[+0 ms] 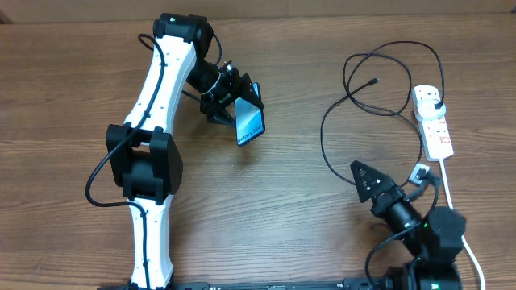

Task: Plug charger to phone and switch on socket
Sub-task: 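Move the right gripper toward the phone held by the left gripper, then grasp the phone's side edge with the right gripper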

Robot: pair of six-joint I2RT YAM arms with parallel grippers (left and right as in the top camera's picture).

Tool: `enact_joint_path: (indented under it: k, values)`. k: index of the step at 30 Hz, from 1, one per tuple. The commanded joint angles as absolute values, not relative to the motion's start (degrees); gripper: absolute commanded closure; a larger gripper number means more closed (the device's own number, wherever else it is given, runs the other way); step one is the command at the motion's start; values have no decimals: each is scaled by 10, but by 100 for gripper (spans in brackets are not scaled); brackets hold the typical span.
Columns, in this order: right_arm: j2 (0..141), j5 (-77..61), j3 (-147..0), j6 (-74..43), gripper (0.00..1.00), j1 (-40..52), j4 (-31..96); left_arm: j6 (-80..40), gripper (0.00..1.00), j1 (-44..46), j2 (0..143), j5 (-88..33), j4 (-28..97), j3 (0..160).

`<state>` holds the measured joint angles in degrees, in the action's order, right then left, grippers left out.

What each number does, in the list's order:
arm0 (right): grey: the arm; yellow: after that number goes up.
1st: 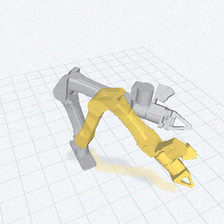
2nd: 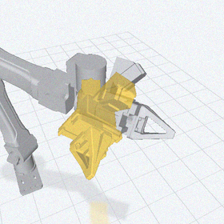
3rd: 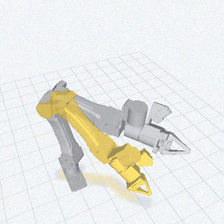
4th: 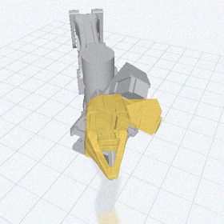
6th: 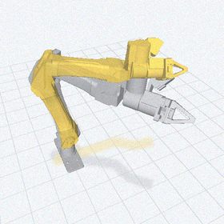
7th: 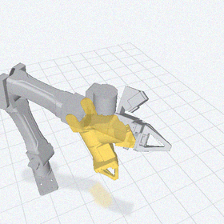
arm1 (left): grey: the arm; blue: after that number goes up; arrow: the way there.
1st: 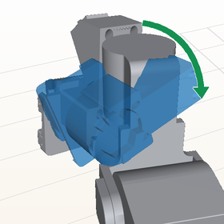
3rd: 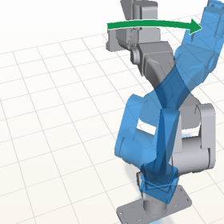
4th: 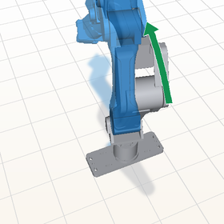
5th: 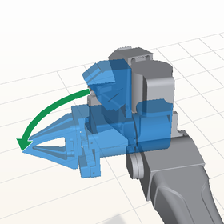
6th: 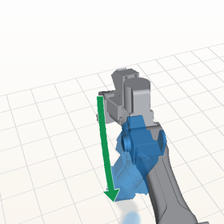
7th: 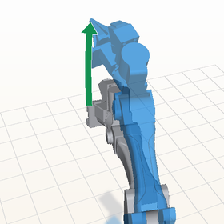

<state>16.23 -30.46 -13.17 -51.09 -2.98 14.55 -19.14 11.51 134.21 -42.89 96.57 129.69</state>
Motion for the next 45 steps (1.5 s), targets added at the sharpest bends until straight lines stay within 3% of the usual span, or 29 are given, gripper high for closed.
enact_joint_path:
  k: [1, 11, 21, 29, 34, 45]
  values:
    - [237, -358, -207, -513, 1, -19, 155, -194, 41, 116, 1341, -460, 968, 1313]
    - [375, -362, -291, -556, 1, 130, 171, -194, 41, 116, 1341, -461, 968, 1313]
    - [408, -133, -293, -602, 0, 310, 183, -194, 41, 116, 1341, -461, 968, 1313]
    - [420, -121, -293, -599, 0, 334, 122, -197, 41, 116, 1341, -462, 968, 1313]
    - [435, -62, -293, -493, 1, 341, 99, -200, 41, 116, 1341, -462, 968, 1313]
    - [548, 51, -314, -497, 0, 416, -3, -223, 41, 116, 1341, -462, 968, 1313]
